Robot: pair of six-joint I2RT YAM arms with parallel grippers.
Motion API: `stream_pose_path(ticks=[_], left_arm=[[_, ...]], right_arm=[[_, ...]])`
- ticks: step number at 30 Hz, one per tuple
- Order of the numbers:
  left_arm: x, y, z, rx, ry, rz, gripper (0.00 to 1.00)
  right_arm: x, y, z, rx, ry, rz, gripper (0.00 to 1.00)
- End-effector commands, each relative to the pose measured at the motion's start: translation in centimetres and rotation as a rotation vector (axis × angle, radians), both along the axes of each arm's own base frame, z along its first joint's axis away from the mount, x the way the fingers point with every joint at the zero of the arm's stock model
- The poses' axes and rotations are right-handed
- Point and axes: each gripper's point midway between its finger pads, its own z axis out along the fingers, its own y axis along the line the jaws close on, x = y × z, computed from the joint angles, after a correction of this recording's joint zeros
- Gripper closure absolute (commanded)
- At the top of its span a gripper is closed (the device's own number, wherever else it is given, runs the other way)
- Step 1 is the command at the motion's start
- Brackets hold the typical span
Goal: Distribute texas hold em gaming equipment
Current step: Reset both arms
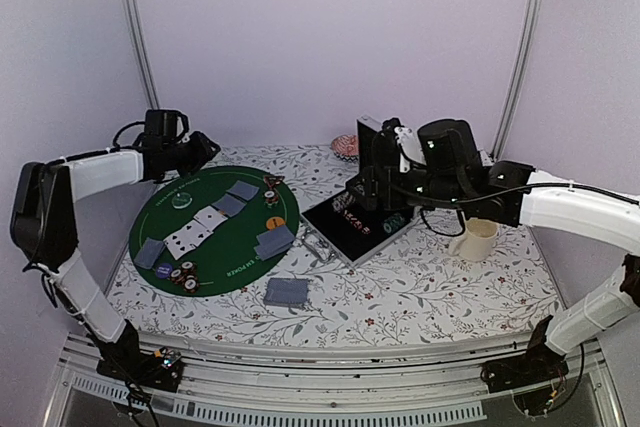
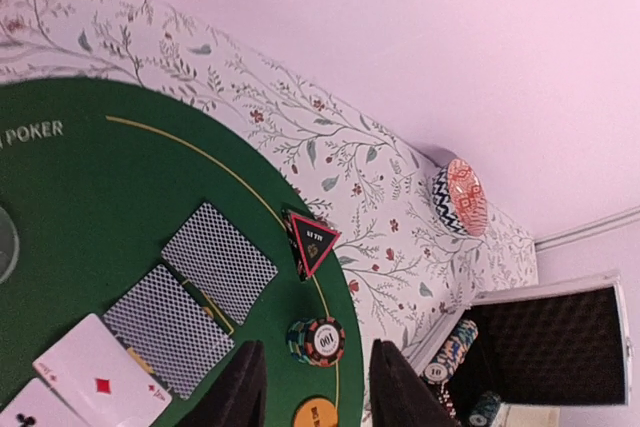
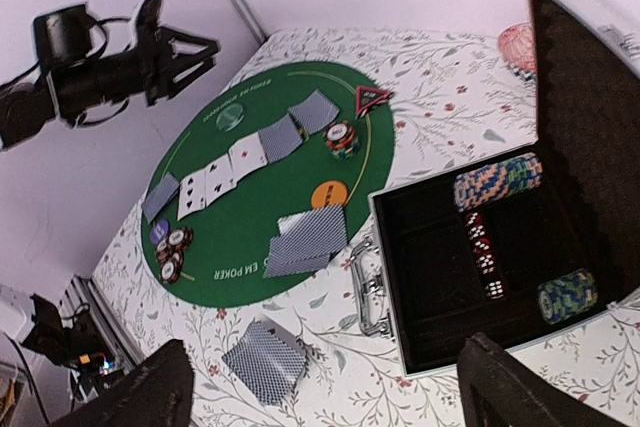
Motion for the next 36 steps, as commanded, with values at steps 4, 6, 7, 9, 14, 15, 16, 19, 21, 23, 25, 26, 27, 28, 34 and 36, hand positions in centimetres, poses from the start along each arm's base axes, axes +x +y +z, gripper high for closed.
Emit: stream_pose_path(ticks=[4, 6, 7, 9, 14, 15, 16, 19, 21, 23, 25, 26, 27, 28, 34, 36], left_arm=[[-5.1, 5.5, 5.7, 0.329, -0.205, 0.154, 0.42], [-6.6, 7.6, 6.5, 0.412, -0.234, 0.227, 0.30], [-7.4, 8.8, 6.0, 0.454, -0.227, 0.273, 0.25], [-8.4, 10.5, 5.8, 0.507, -0.229, 0.336, 0.19], [-10.5, 14.0, 3.1, 0.611, -0.183, 0.474, 0.08], [-10.9, 14.6, 2.4, 0.632, -0.173, 0.499, 0.07], [-11.3, 15.2, 1.8, 0.653, -0.164, 0.528, 0.06], [-12.6, 16.8, 0.3, 0.706, -0.165, 0.609, 0.02], [-13.5, 17.5, -0.3, 0.714, -0.194, 0.664, 0.02], [-14.0, 17.8, -0.8, 0.716, -0.238, 0.686, 0.02], [-14.2, 17.8, -1.5, 0.724, -0.282, 0.691, 0.02], [-14.2, 17.6, -2.0, 0.731, -0.293, 0.678, 0.02], [-14.0, 17.5, -2.3, 0.738, -0.306, 0.669, 0.02], [-13.6, 17.4, -2.5, 0.761, -0.300, 0.651, 0.02], [-11.6, 16.2, -3.2, 0.844, -0.275, 0.536, 0.02], [-12.7, 16.3, -2.3, 0.858, -0.342, 0.545, 0.02]], right_arm=[[4.1, -10.2, 5.2, -0.047, -0.169, -0.199, 0.01], [5.7, -15.3, 6.5, -0.050, -0.220, -0.316, 0.01], [6.3, -17.5, 6.7, -0.050, -0.235, -0.372, 0.01], [7.2, -22.2, 6.2, -0.055, -0.259, -0.487, 0.01], [6.9, -32.1, 5.8, -0.009, -0.452, -0.745, 0.01], [6.6, -33.6, 4.9, -0.013, -0.477, -0.797, 0.01], [6.4, -34.9, 4.1, -0.022, -0.495, -0.843, 0.01], [6.5, -37.5, 0.7, -0.066, -0.506, -0.914, 0.01], [6.6, -38.1, -2.0, -0.092, -0.511, -0.908, 0.01], [6.3, -38.6, -4.1, -0.113, -0.541, -0.917, 0.01], [5.9, -39.1, -5.1, -0.129, -0.594, -0.937, 0.01], [5.9, -39.3, -6.2, -0.151, -0.593, -0.940, 0.01], [6.0, -39.3, -7.3, -0.160, -0.587, -0.937, 0.01], [6.1, -39.2, -7.6, -0.159, -0.597, -0.932, 0.01], [7.3, -36.9, -9.3, -0.136, -0.644, -0.788, 0.01], [7.3, -35.5, -9.2, -0.144, -0.662, -0.704, 0.01]])
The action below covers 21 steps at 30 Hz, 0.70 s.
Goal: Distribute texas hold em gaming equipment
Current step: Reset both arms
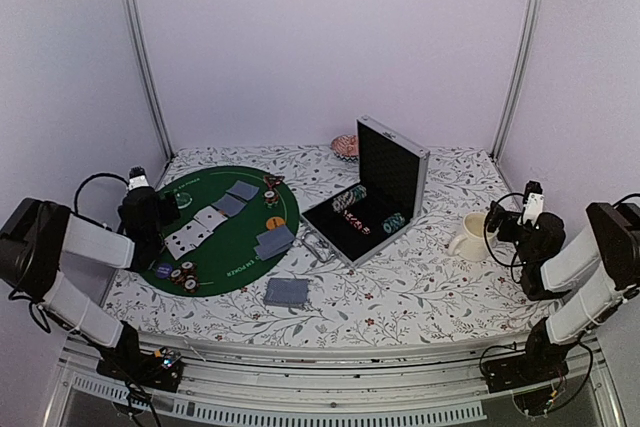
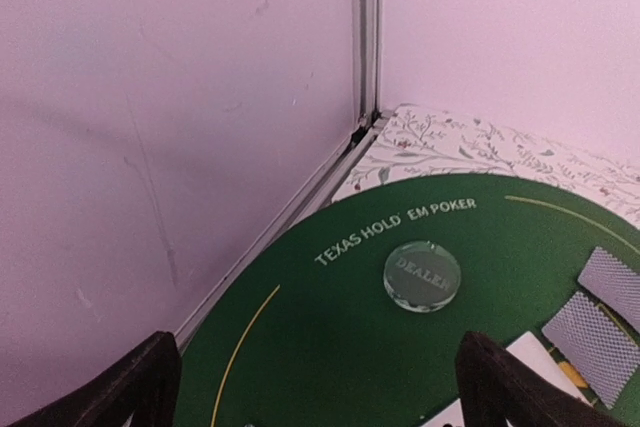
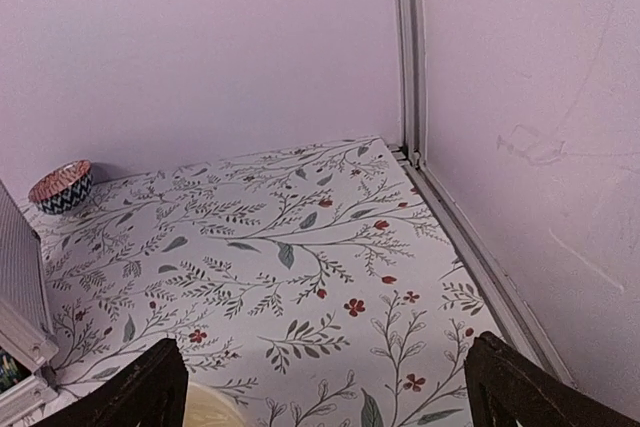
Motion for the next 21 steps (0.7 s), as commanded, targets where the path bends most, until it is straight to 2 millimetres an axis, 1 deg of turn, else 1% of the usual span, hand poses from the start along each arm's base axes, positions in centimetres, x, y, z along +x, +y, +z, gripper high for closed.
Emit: stream_pose_path(ticks=[1, 2, 3, 4, 5, 6, 8, 10, 11, 12, 13, 15, 18, 20, 21], left_arm=[[-1.2, 0.1, 3.6, 0.083, -0.165, -0.036, 0.02], [-2.3, 0.1, 4.9, 0.070, -0.257, -0.046, 0.02], [-3.4, 0.3, 5.2, 0.074, -0.314, -0.058, 0.02], [-4.1, 0.5, 5.2, 0.064, -0.347, -0.066, 0.02], [-4.4, 0.6, 5.4, 0.072, -0.372, -0.075, 0.02], [-4.2, 0.3, 5.3, 0.079, -0.363, -0.100, 0.02], [-2.8, -0.9, 4.6, 0.073, -0.308, -0.175, 0.02], [-1.8, -1.5, 4.4, 0.109, -0.286, -0.210, 0.02], [-1.4, -2.1, 4.1, 0.112, -0.272, -0.249, 0.02], [-0.9, -2.9, 3.3, 0.106, -0.251, -0.297, 0.02], [-0.9, -2.8, 3.7, 0.137, -0.282, -0.299, 0.02], [-0.5, -2.8, 3.0, 0.097, -0.238, -0.308, 0.02], [-0.1, -2.5, 3.1, 0.103, -0.245, -0.309, 0.02], [0.0, -2.5, 2.7, 0.088, -0.220, -0.312, 0.02], [0.0, -2.5, 3.1, 0.097, -0.244, -0.311, 0.02]], right_arm=[[0.6, 2.2, 2.5, -0.067, -0.118, 0.136, 0.01], [1.0, 2.4, 2.8, -0.070, -0.130, 0.150, 0.01], [1.4, 2.7, 2.8, -0.075, -0.123, 0.172, 0.01], [1.8, 3.1, 2.2, -0.074, -0.089, 0.194, 0.01], [2.1, 3.3, 2.2, -0.073, -0.086, 0.208, 0.01], [2.1, 3.5, 2.1, -0.093, -0.079, 0.222, 0.01], [2.2, 3.6, 2.1, -0.106, -0.078, 0.226, 0.01], [2.2, 3.6, 2.1, -0.108, -0.078, 0.226, 0.01], [2.2, 3.6, 2.1, -0.108, -0.077, 0.226, 0.01], [2.2, 3.5, 2.1, -0.107, -0.077, 0.225, 0.01], [2.2, 3.6, 2.1, -0.107, -0.078, 0.226, 0.01], [2.2, 3.6, 2.1, -0.108, -0.077, 0.226, 0.01], [2.2, 3.5, 2.1, -0.109, -0.078, 0.222, 0.01], [2.2, 3.5, 2.1, -0.109, -0.077, 0.224, 0.01], [2.2, 3.6, 2.1, -0.109, -0.078, 0.227, 0.01]])
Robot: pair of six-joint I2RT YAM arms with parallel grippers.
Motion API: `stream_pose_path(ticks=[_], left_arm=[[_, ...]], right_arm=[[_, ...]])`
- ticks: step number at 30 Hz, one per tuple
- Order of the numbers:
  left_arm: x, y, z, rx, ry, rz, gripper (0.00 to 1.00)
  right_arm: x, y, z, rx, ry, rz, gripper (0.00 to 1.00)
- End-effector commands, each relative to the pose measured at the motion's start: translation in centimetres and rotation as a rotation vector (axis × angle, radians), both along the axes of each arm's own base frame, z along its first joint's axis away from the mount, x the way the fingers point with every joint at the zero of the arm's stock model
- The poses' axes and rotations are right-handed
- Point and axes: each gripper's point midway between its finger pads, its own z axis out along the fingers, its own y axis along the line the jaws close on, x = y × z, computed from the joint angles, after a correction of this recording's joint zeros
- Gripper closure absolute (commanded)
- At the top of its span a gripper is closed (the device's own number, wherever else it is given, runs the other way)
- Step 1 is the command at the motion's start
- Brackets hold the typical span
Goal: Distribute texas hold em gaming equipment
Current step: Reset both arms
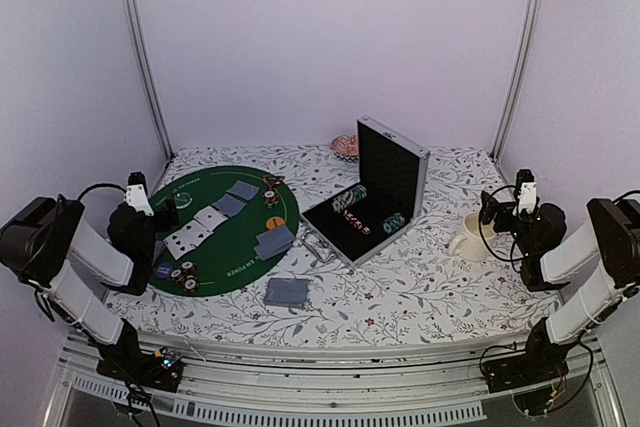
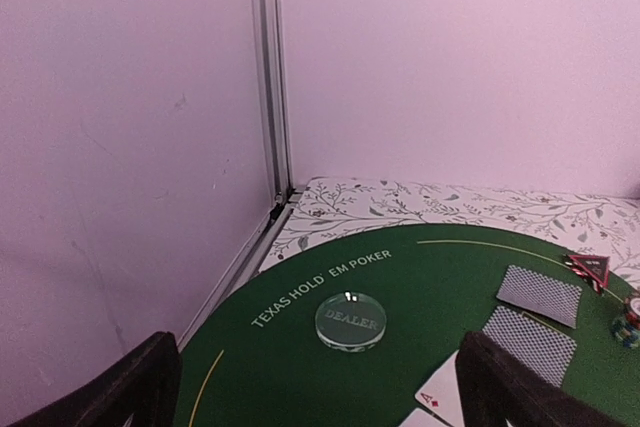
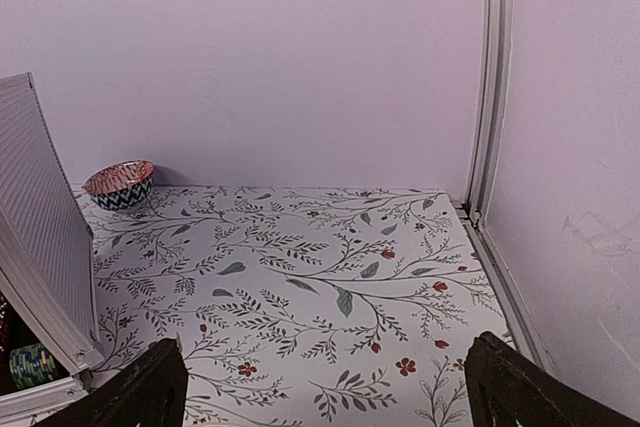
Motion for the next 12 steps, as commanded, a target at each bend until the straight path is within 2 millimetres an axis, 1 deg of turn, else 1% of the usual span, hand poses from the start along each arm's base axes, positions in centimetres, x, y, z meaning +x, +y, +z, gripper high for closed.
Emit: stream_pose_path(ticks=[1, 12], left_arm=[[0.55, -0.30, 0.75, 0.013, -0.024, -0.032, 0.02], [0.57, -0.28, 0.75, 0.008, -0.022, -0.032, 0.02]], right_arm=[[0.24, 0.18, -0.03, -0.008, 0.000, 0.014, 0.01], [0.25, 0.31, -0.02, -0.009, 0.000, 0.021, 0.01]])
